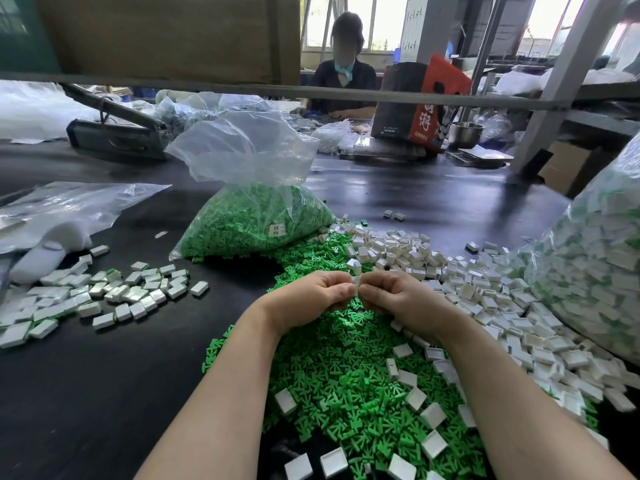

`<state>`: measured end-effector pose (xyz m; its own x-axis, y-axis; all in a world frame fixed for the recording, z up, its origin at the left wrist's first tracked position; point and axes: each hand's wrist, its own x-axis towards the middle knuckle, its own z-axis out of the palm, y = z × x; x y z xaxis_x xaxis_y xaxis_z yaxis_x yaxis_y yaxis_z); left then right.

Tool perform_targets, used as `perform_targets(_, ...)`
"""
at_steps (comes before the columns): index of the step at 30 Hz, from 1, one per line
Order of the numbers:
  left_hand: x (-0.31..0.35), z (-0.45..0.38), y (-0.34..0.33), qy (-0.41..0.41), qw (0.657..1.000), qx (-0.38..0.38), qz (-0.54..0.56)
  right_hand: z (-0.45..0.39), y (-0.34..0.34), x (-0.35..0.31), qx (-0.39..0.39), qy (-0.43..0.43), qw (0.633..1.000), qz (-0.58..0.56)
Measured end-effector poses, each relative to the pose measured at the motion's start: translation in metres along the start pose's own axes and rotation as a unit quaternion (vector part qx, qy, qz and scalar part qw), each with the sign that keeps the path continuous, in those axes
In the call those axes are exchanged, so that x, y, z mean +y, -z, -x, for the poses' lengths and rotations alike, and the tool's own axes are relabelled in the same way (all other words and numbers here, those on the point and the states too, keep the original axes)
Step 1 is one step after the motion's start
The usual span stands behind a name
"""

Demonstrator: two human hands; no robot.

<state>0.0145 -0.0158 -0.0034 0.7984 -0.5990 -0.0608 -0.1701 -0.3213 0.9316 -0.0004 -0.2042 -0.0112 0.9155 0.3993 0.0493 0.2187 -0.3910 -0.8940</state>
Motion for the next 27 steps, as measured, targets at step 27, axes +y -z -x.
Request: perform_targets(27,0.0018,-0.0046,-0.0001,-0.02,0.997,0.065,-0.029,-0.0022,-0.0076,-0.001,0.056,0.014,0.997,-0.046)
